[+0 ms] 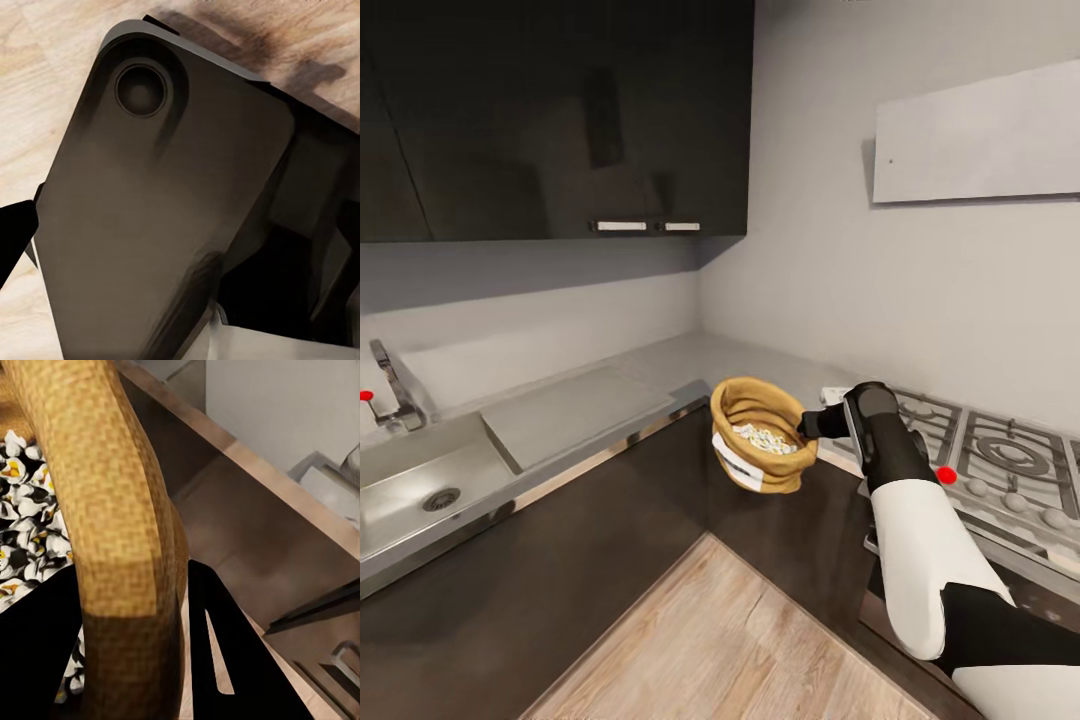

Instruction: In the kitchen, take the popcorn bag from the countertop, put it into the microwave, and heat it until the popcorn is cooked so the cooked popcorn ends up inside the bag.

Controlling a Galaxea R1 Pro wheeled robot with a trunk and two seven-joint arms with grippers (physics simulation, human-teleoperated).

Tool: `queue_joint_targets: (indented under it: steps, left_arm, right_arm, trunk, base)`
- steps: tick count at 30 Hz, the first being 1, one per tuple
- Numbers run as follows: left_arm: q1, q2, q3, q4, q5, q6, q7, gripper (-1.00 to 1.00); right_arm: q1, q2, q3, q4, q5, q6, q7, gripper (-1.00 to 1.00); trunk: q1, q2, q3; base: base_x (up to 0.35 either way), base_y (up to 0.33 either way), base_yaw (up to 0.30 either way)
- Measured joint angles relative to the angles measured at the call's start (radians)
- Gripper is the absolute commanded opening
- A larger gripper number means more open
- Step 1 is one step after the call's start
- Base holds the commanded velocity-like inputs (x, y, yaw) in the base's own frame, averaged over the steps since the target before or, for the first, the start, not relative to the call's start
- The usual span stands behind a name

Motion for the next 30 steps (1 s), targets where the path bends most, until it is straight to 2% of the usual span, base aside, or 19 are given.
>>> queue_joint_targets:
  steps: [3,10,16,19,22,28,30]
  left_arm:
    - [0.0,0.0,-0.001,0.0,-0.002,0.0,0.0,1.0]
    - [0.0,0.0,-0.005,0.0,-0.006,0.001,0.0,1.0]
    - [0.0,-0.001,-0.007,0.001,-0.012,0.001,0.0,1.0]
    - [0.0,-0.001,-0.007,0.001,-0.012,0.002,0.0,1.0]
    - [0.0,-0.002,-0.006,0.0,-0.012,0.002,0.0,1.0]
    - [0.0,-0.002,-0.007,0.0,-0.012,0.001,0.0,1.0]
    - [0.0,-0.001,-0.007,0.0,-0.012,0.001,0.0,1.0]
  right_arm:
    - [0.0,0.001,0.0,0.007,-0.002,0.0,-0.003,-1.0]
    - [0.0,-0.001,-0.001,0.167,0.0,0.0,-0.006,-1.0]
    - [0.0,-0.005,-0.002,0.186,0.0,0.0,-0.009,-1.0]
    - [0.0,-0.039,-0.002,0.225,0.003,-0.001,-0.006,-1.0]
    - [0.0,-0.059,-0.002,0.242,-0.003,-0.001,0.0,-1.0]
    - [0.0,-0.081,-0.002,0.304,-0.007,0.0,0.009,-1.0]
    - [0.0,-0.082,-0.002,0.317,-0.008,-0.036,0.008,-1.0]
  trunk:
    - [-0.011,0.021,0.009]
    - [-0.038,0.07,0.031]
    - [-0.061,0.112,0.05]
    - [-0.073,0.133,0.059]
    - [-0.084,0.154,0.069]
    - [-0.107,0.196,0.088]
    - [-0.115,0.21,0.094]
  base:
    - [0.0,0.0,0.0]
    - [0.0,0.0,0.0]
    - [0.0,0.0,0.0]
    - [0.0,0.0,0.0]
    - [0.0,0.0,0.0]
    - [0.0,0.0,0.0]
    - [0.0,0.0,0.0]
